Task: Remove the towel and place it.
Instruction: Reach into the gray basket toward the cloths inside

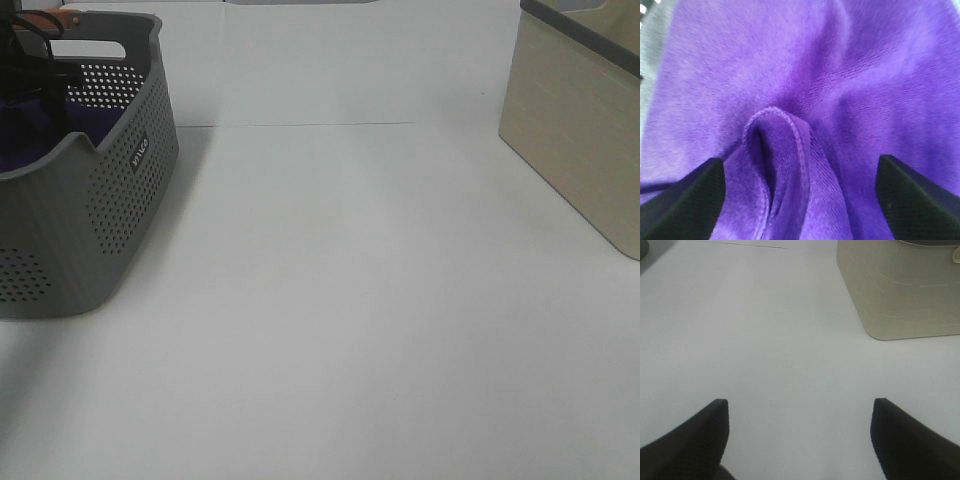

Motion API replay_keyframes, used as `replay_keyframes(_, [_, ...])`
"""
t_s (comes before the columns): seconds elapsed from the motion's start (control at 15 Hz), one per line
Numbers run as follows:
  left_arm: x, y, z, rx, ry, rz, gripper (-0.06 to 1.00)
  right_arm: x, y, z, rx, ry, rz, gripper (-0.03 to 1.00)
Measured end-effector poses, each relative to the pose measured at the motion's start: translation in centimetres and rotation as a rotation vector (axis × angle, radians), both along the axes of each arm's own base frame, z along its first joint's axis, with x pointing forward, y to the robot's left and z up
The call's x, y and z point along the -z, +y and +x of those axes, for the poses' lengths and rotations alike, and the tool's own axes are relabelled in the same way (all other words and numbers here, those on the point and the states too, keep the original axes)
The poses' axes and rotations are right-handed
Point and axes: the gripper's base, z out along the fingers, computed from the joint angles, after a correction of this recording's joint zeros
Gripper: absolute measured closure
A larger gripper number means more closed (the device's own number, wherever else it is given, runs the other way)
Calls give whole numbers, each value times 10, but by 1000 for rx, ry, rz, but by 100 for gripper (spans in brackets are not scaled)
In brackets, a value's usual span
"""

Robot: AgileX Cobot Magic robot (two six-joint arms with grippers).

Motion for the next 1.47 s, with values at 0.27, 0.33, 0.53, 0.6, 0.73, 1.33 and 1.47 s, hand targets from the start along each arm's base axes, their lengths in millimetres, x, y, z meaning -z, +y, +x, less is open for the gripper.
replay_keyframes(0.27, [3, 0, 0, 0, 10, 1, 26, 0, 0, 0, 1, 0, -1, 26])
replay_keyframes(0.33, [3, 0, 0, -1, 16, 1, 27, 0, 0, 0, 1, 0, -1, 26])
replay_keyframes(0.53, [4, 0, -2, -3, 38, 2, 27, 0, -1, 0, 3, 0, -5, 26])
replay_keyframes(0.6, [2, 0, -2, -3, 36, 0, 27, 0, -1, 0, 4, 0, -6, 26])
replay_keyframes(0.73, [-12, -2, 2, -8, 3, -19, 27, 0, -1, 0, 4, 0, -6, 26])
replay_keyframes(1.33, [-17, -2, -1, -12, 38, -22, 33, 0, -1, 0, 4, 0, -7, 26])
replay_keyframes(1.47, [-17, -5, 0, -4, 34, -19, 34, 0, -1, 0, 4, 0, -7, 26])
